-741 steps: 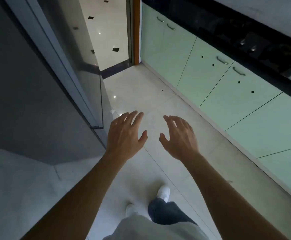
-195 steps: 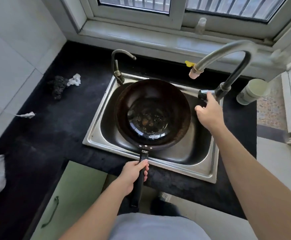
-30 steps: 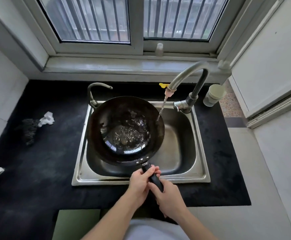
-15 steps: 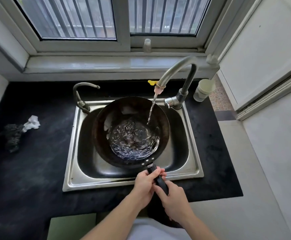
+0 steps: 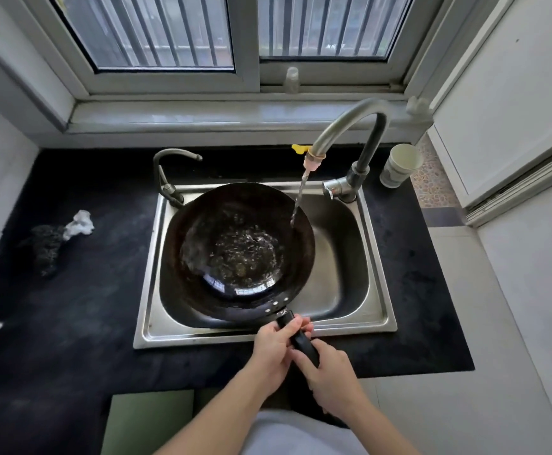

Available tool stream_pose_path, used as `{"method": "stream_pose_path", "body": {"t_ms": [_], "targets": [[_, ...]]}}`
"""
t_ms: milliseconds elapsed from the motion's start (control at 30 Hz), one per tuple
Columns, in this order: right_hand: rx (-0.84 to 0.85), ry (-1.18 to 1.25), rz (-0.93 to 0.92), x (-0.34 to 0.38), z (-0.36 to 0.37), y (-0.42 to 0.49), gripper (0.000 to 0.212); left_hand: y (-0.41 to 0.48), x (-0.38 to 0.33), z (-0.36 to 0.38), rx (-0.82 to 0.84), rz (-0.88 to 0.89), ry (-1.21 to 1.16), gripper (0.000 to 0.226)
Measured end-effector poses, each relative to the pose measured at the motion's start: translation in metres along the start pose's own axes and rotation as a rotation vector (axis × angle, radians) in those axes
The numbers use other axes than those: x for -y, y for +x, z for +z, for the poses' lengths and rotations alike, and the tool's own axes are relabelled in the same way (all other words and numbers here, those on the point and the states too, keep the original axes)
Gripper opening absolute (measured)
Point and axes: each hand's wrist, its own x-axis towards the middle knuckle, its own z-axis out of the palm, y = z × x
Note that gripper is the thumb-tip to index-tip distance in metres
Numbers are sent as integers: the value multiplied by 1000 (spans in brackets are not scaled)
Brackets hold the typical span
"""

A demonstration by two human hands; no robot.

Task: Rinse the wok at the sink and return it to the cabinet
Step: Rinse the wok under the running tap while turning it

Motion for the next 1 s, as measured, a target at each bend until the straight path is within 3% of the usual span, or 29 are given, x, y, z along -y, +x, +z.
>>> {"method": "stream_pose_path", "body": {"t_ms": [267,533,700,833,1000], "targets": [[-48,17,23,-13,-8,-11,18,0,12,14,2,-28,44,29],[-47,-2,-21,-7,-11,9,18,0,-6,23,-13,21,11,14],[-17,-5,-8,-9,1,6,30,-9,-6,9,-33,31,27,16],[-4,-5,20,-13,6,-4,19,-14,2,3,-34,-3,44,17],[-31,4,43,-21,2,-13,21,-13,11,9,-21,-37,75,24]]}}
